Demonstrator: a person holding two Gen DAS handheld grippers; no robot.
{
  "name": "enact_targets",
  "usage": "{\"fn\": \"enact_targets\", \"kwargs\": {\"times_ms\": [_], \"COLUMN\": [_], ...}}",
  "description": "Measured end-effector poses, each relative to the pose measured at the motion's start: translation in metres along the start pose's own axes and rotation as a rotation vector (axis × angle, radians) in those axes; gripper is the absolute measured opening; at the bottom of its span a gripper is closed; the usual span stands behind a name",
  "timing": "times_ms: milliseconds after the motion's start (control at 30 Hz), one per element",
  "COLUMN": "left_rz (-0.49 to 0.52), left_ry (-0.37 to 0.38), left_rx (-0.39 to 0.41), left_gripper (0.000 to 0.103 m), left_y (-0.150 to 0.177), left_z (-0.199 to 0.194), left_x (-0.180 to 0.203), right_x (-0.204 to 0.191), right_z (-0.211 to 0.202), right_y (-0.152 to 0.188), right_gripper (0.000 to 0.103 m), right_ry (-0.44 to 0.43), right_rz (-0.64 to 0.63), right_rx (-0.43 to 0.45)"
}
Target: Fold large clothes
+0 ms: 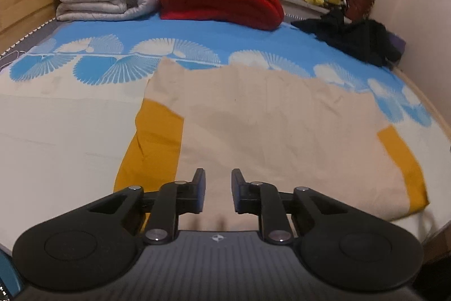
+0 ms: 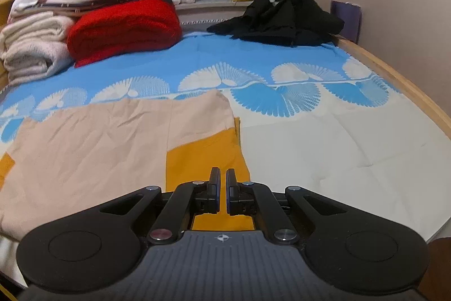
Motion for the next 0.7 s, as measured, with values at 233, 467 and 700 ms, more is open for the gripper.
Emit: {"fn": "enact_targets", "kwargs": {"times_ms": [233, 467, 700], "left_rz": [-0.102, -0.284, -0.344], "left_ry": [0.009, 0.028, 0.045], "left_rx": [0.008, -0.025, -0.061], "left_gripper": [0.017, 0.037, 0.052], "left_y": [0.013, 0.040, 0.040], "left_z": [-0.013, 0.001, 0.012], "left_x": [-0.013, -0.051, -0.054], "right_x": [0.008, -0.011, -0.071], "right_z": [-0.022, -0.048, -0.046], "right_y": [-0.004, 0.004, 0.009], "right_gripper": [0.003, 0.003, 0.003], "right_ry": [-0.005, -0.089, -0.124], "right_rz": [0.115, 0.259, 0.036], "right_rx": [0.058, 0.087, 0.104]}}
Point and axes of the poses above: each gripper's, at about its wrist camera, not at the fingertips, and z roughly the way its jaws point, x to its right, y to its underside, the point moved 5 cm from there along z, roughly the way its jaws point, and after that the axes turned 12 degrees about y, right-handed, at the moved point
